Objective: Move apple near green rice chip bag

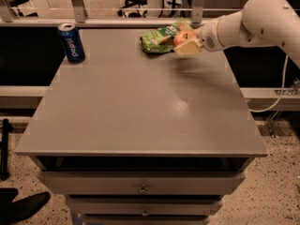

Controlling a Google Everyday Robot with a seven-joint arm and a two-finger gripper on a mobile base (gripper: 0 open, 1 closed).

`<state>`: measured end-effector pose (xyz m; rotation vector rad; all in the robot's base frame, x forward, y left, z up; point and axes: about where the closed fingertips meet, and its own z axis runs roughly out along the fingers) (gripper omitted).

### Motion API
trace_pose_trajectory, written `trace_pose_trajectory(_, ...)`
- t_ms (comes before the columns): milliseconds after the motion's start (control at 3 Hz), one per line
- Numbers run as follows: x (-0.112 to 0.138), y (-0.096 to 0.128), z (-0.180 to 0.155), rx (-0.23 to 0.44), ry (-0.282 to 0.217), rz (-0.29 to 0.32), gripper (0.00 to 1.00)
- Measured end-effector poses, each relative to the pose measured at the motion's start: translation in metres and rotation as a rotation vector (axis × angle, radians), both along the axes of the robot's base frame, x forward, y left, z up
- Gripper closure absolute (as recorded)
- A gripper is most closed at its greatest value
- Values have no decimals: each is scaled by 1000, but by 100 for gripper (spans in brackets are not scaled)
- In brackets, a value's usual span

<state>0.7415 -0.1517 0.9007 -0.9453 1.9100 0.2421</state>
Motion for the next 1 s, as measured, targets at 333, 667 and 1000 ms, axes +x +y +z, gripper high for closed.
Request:
trace_pose_trajectory(333,20,4,-22,29,58,-29,100)
trace_pose_trajectory(667,31,8,-39,48,109,-47,83)
trace_pose_trajectory(1000,37,10,-50,59,138,-57,59)
